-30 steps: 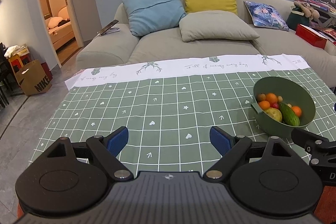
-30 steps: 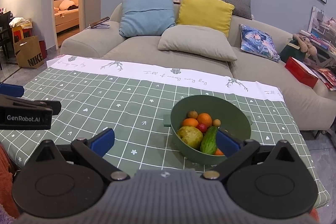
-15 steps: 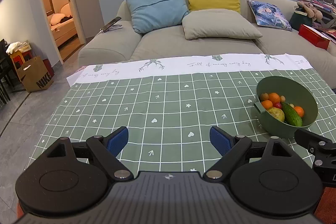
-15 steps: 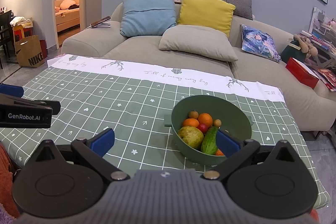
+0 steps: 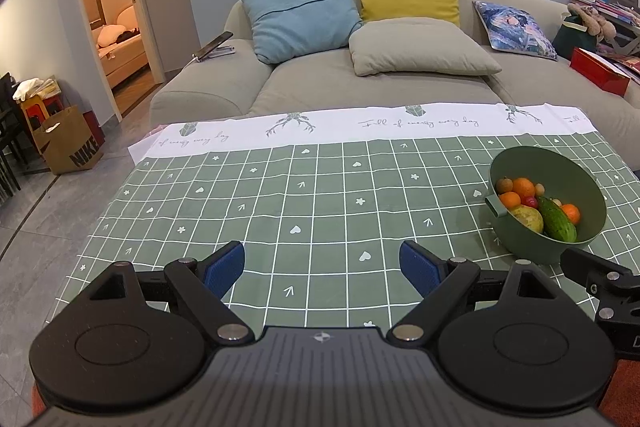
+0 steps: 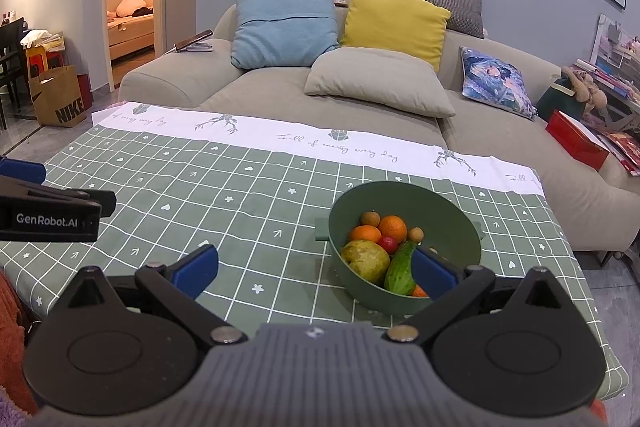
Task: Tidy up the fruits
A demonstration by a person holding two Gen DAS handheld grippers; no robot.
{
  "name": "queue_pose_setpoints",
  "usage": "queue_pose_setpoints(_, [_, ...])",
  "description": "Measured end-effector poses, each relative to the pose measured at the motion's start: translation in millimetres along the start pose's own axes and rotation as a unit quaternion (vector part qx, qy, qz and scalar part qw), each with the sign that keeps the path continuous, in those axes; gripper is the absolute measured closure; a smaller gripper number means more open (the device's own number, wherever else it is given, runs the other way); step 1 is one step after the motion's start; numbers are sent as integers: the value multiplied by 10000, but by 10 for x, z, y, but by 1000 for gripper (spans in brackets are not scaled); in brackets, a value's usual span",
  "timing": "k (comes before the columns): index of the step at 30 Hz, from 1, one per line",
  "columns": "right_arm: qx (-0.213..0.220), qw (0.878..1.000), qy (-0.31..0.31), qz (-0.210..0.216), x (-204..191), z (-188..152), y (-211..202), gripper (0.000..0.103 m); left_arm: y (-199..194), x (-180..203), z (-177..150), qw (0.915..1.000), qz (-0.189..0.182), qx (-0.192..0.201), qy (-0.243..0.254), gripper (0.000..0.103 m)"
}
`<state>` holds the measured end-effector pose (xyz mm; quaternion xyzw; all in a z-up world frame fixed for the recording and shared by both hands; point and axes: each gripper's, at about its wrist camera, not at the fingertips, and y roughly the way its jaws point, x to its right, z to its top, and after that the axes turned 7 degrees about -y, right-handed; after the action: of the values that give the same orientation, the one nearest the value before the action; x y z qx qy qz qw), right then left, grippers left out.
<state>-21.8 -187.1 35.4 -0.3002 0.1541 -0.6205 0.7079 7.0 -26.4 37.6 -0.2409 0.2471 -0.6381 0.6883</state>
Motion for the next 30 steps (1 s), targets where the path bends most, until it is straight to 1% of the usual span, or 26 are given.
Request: queue_pose_setpoints(30, [-8,10000,-4,11,-10,0,-3,5,-14,-41,1,10000,6,-16,-32,1])
